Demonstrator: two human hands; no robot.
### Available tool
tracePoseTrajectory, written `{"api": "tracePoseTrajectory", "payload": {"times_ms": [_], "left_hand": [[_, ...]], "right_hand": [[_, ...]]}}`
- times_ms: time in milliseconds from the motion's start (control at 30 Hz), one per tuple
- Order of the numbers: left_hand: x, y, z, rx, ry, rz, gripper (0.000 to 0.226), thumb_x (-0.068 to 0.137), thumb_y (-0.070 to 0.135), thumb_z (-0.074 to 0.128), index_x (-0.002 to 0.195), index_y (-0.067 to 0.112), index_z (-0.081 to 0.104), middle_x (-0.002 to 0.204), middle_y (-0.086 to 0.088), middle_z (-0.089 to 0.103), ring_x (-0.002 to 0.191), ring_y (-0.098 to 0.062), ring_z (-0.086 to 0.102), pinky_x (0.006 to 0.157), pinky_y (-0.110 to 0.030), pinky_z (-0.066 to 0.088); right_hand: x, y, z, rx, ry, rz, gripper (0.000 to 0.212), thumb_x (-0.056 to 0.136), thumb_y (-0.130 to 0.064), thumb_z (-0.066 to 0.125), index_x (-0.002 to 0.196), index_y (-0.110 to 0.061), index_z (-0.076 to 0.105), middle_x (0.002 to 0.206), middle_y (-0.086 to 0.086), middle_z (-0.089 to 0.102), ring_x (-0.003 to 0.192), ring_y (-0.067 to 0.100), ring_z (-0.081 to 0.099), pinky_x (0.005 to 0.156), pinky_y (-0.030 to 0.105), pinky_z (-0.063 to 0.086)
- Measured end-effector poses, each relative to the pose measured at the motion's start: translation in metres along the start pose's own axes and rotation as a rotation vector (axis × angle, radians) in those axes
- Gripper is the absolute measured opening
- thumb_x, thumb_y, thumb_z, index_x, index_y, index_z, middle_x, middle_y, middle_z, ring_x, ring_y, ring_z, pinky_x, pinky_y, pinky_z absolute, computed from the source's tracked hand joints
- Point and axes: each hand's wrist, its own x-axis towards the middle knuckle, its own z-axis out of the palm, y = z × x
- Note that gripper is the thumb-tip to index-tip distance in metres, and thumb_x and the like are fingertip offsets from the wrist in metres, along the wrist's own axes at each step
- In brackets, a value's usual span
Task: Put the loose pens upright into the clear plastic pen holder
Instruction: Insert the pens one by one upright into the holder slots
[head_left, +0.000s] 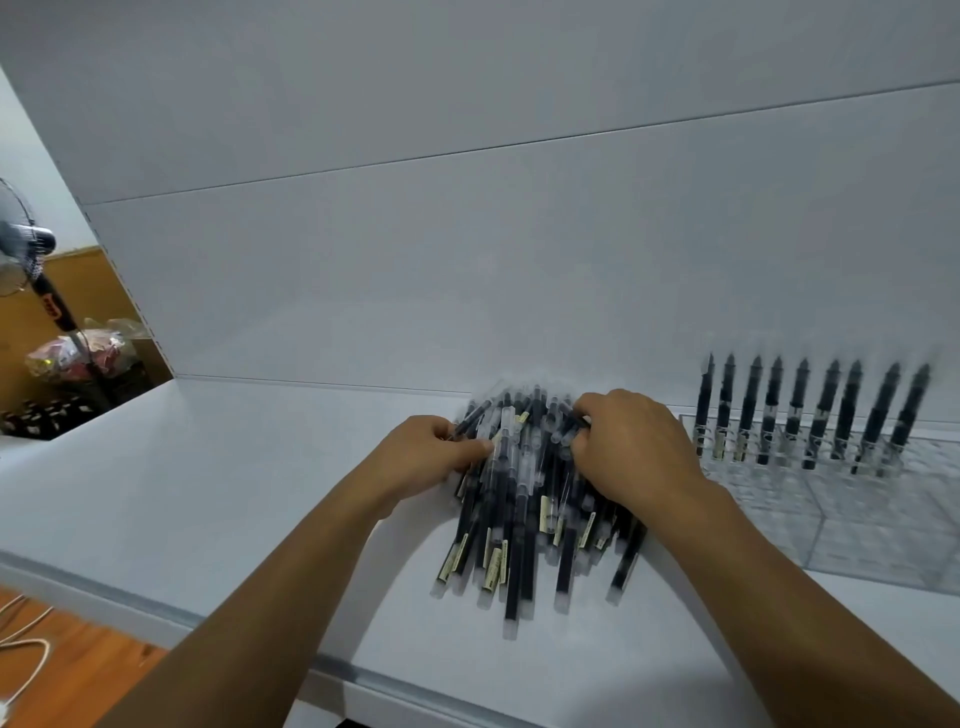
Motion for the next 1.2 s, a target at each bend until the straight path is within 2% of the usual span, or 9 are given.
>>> {"api": "tracePoseTrajectory", "payload": {"times_ms": [133,233,433,533,633,700,800,967,1200], "left_hand": [[-0.004,0.004,0.000,0.014,-0.027,-0.032,0.038,0.080,0.047,0.074,0.071,0.014,0.058,0.066,0.002,0.058,0.059,-0.010,0.049,0.056,-0.023,0.036],[-0.004,0.005,0.001,-0.012,-0.013,-0.039,0.032,0.083,0.040,0.074,0.070,0.014,0.060,0.068,0.003,0.063,0.059,-0.009,0.052,0.055,-0.022,0.038],[-0.006,0.008,0.004,-0.197,0.068,0.031,0.027,0.092,0.036,0.064,0.081,0.012,0.063,0.074,0.003,0.074,0.048,0.000,0.052,0.044,-0.010,0.037],[-0.009,0.018,0.004,-0.310,0.161,0.127,0.023,0.096,0.036,0.058,0.088,0.015,0.063,0.081,0.008,0.075,0.051,0.005,0.053,0.056,-0.015,0.042],[-0.010,0.031,0.004,-0.413,0.245,0.226,0.021,0.097,0.038,0.056,0.097,0.019,0.064,0.082,0.011,0.073,0.062,0.011,0.057,0.069,-0.021,0.042],[-0.011,0.042,0.006,-0.484,0.255,0.275,0.021,0.096,0.039,0.056,0.100,0.020,0.065,0.081,0.011,0.069,0.063,0.008,0.057,0.066,-0.016,0.046],[-0.014,0.061,0.013,-0.566,0.189,0.359,0.021,0.095,0.038,0.058,0.097,0.019,0.065,0.070,0.015,0.064,0.058,0.001,0.052,0.054,-0.010,0.044],[-0.021,0.096,0.047,-0.639,0.014,0.485,0.015,0.093,0.039,0.060,0.085,0.028,0.068,0.077,0.007,0.066,0.060,-0.007,0.052,0.055,-0.016,0.045],[-0.028,0.145,0.116,-0.720,-0.239,0.566,0.017,0.095,0.036,0.059,0.081,0.034,0.069,0.083,0.005,0.068,0.061,-0.009,0.052,0.058,-0.017,0.045]], "right_hand": [[-0.002,-0.001,-0.003,-0.013,0.024,-0.009,0.019,0.093,-0.014,0.045,0.090,-0.014,0.064,0.076,-0.002,0.049,0.073,0.019,0.049,0.059,0.028,0.037],[-0.003,0.000,-0.006,-0.009,0.079,0.009,0.029,0.096,-0.011,0.042,0.067,-0.015,0.044,0.072,-0.002,0.040,0.068,0.018,0.043,0.058,0.029,0.032],[-0.008,0.000,-0.006,0.089,0.184,-0.021,0.016,0.100,-0.014,0.041,0.104,-0.014,0.057,0.089,-0.001,0.048,0.079,0.016,0.048,0.065,0.030,0.042],[-0.010,-0.001,-0.010,0.243,0.189,0.021,0.026,0.103,-0.023,0.037,0.119,-0.017,0.057,0.095,-0.004,0.054,0.082,0.014,0.052,0.070,0.031,0.046],[-0.014,-0.002,-0.017,0.423,0.160,0.051,0.022,0.104,-0.029,0.038,0.119,-0.022,0.052,0.092,-0.009,0.061,0.076,0.010,0.059,0.068,0.035,0.052],[-0.017,-0.001,-0.026,0.524,0.119,0.049,0.013,0.103,-0.031,0.040,0.114,-0.026,0.047,0.089,-0.012,0.065,0.075,0.008,0.062,0.069,0.037,0.055],[-0.022,0.011,-0.046,0.633,0.116,0.023,0.009,0.101,-0.033,0.047,0.110,-0.030,0.046,0.084,-0.016,0.068,0.075,0.002,0.064,0.068,0.029,0.054],[-0.039,0.058,-0.083,0.858,0.180,0.027,0.003,0.094,-0.031,0.061,0.091,-0.031,0.062,0.079,-0.014,0.070,0.070,0.006,0.064,0.064,0.020,0.053],[-0.059,0.150,-0.112,0.756,0.307,0.125,0.006,0.089,-0.022,0.069,0.086,-0.026,0.071,0.065,-0.006,0.063,0.059,0.009,0.055,0.056,0.013,0.044]]}}
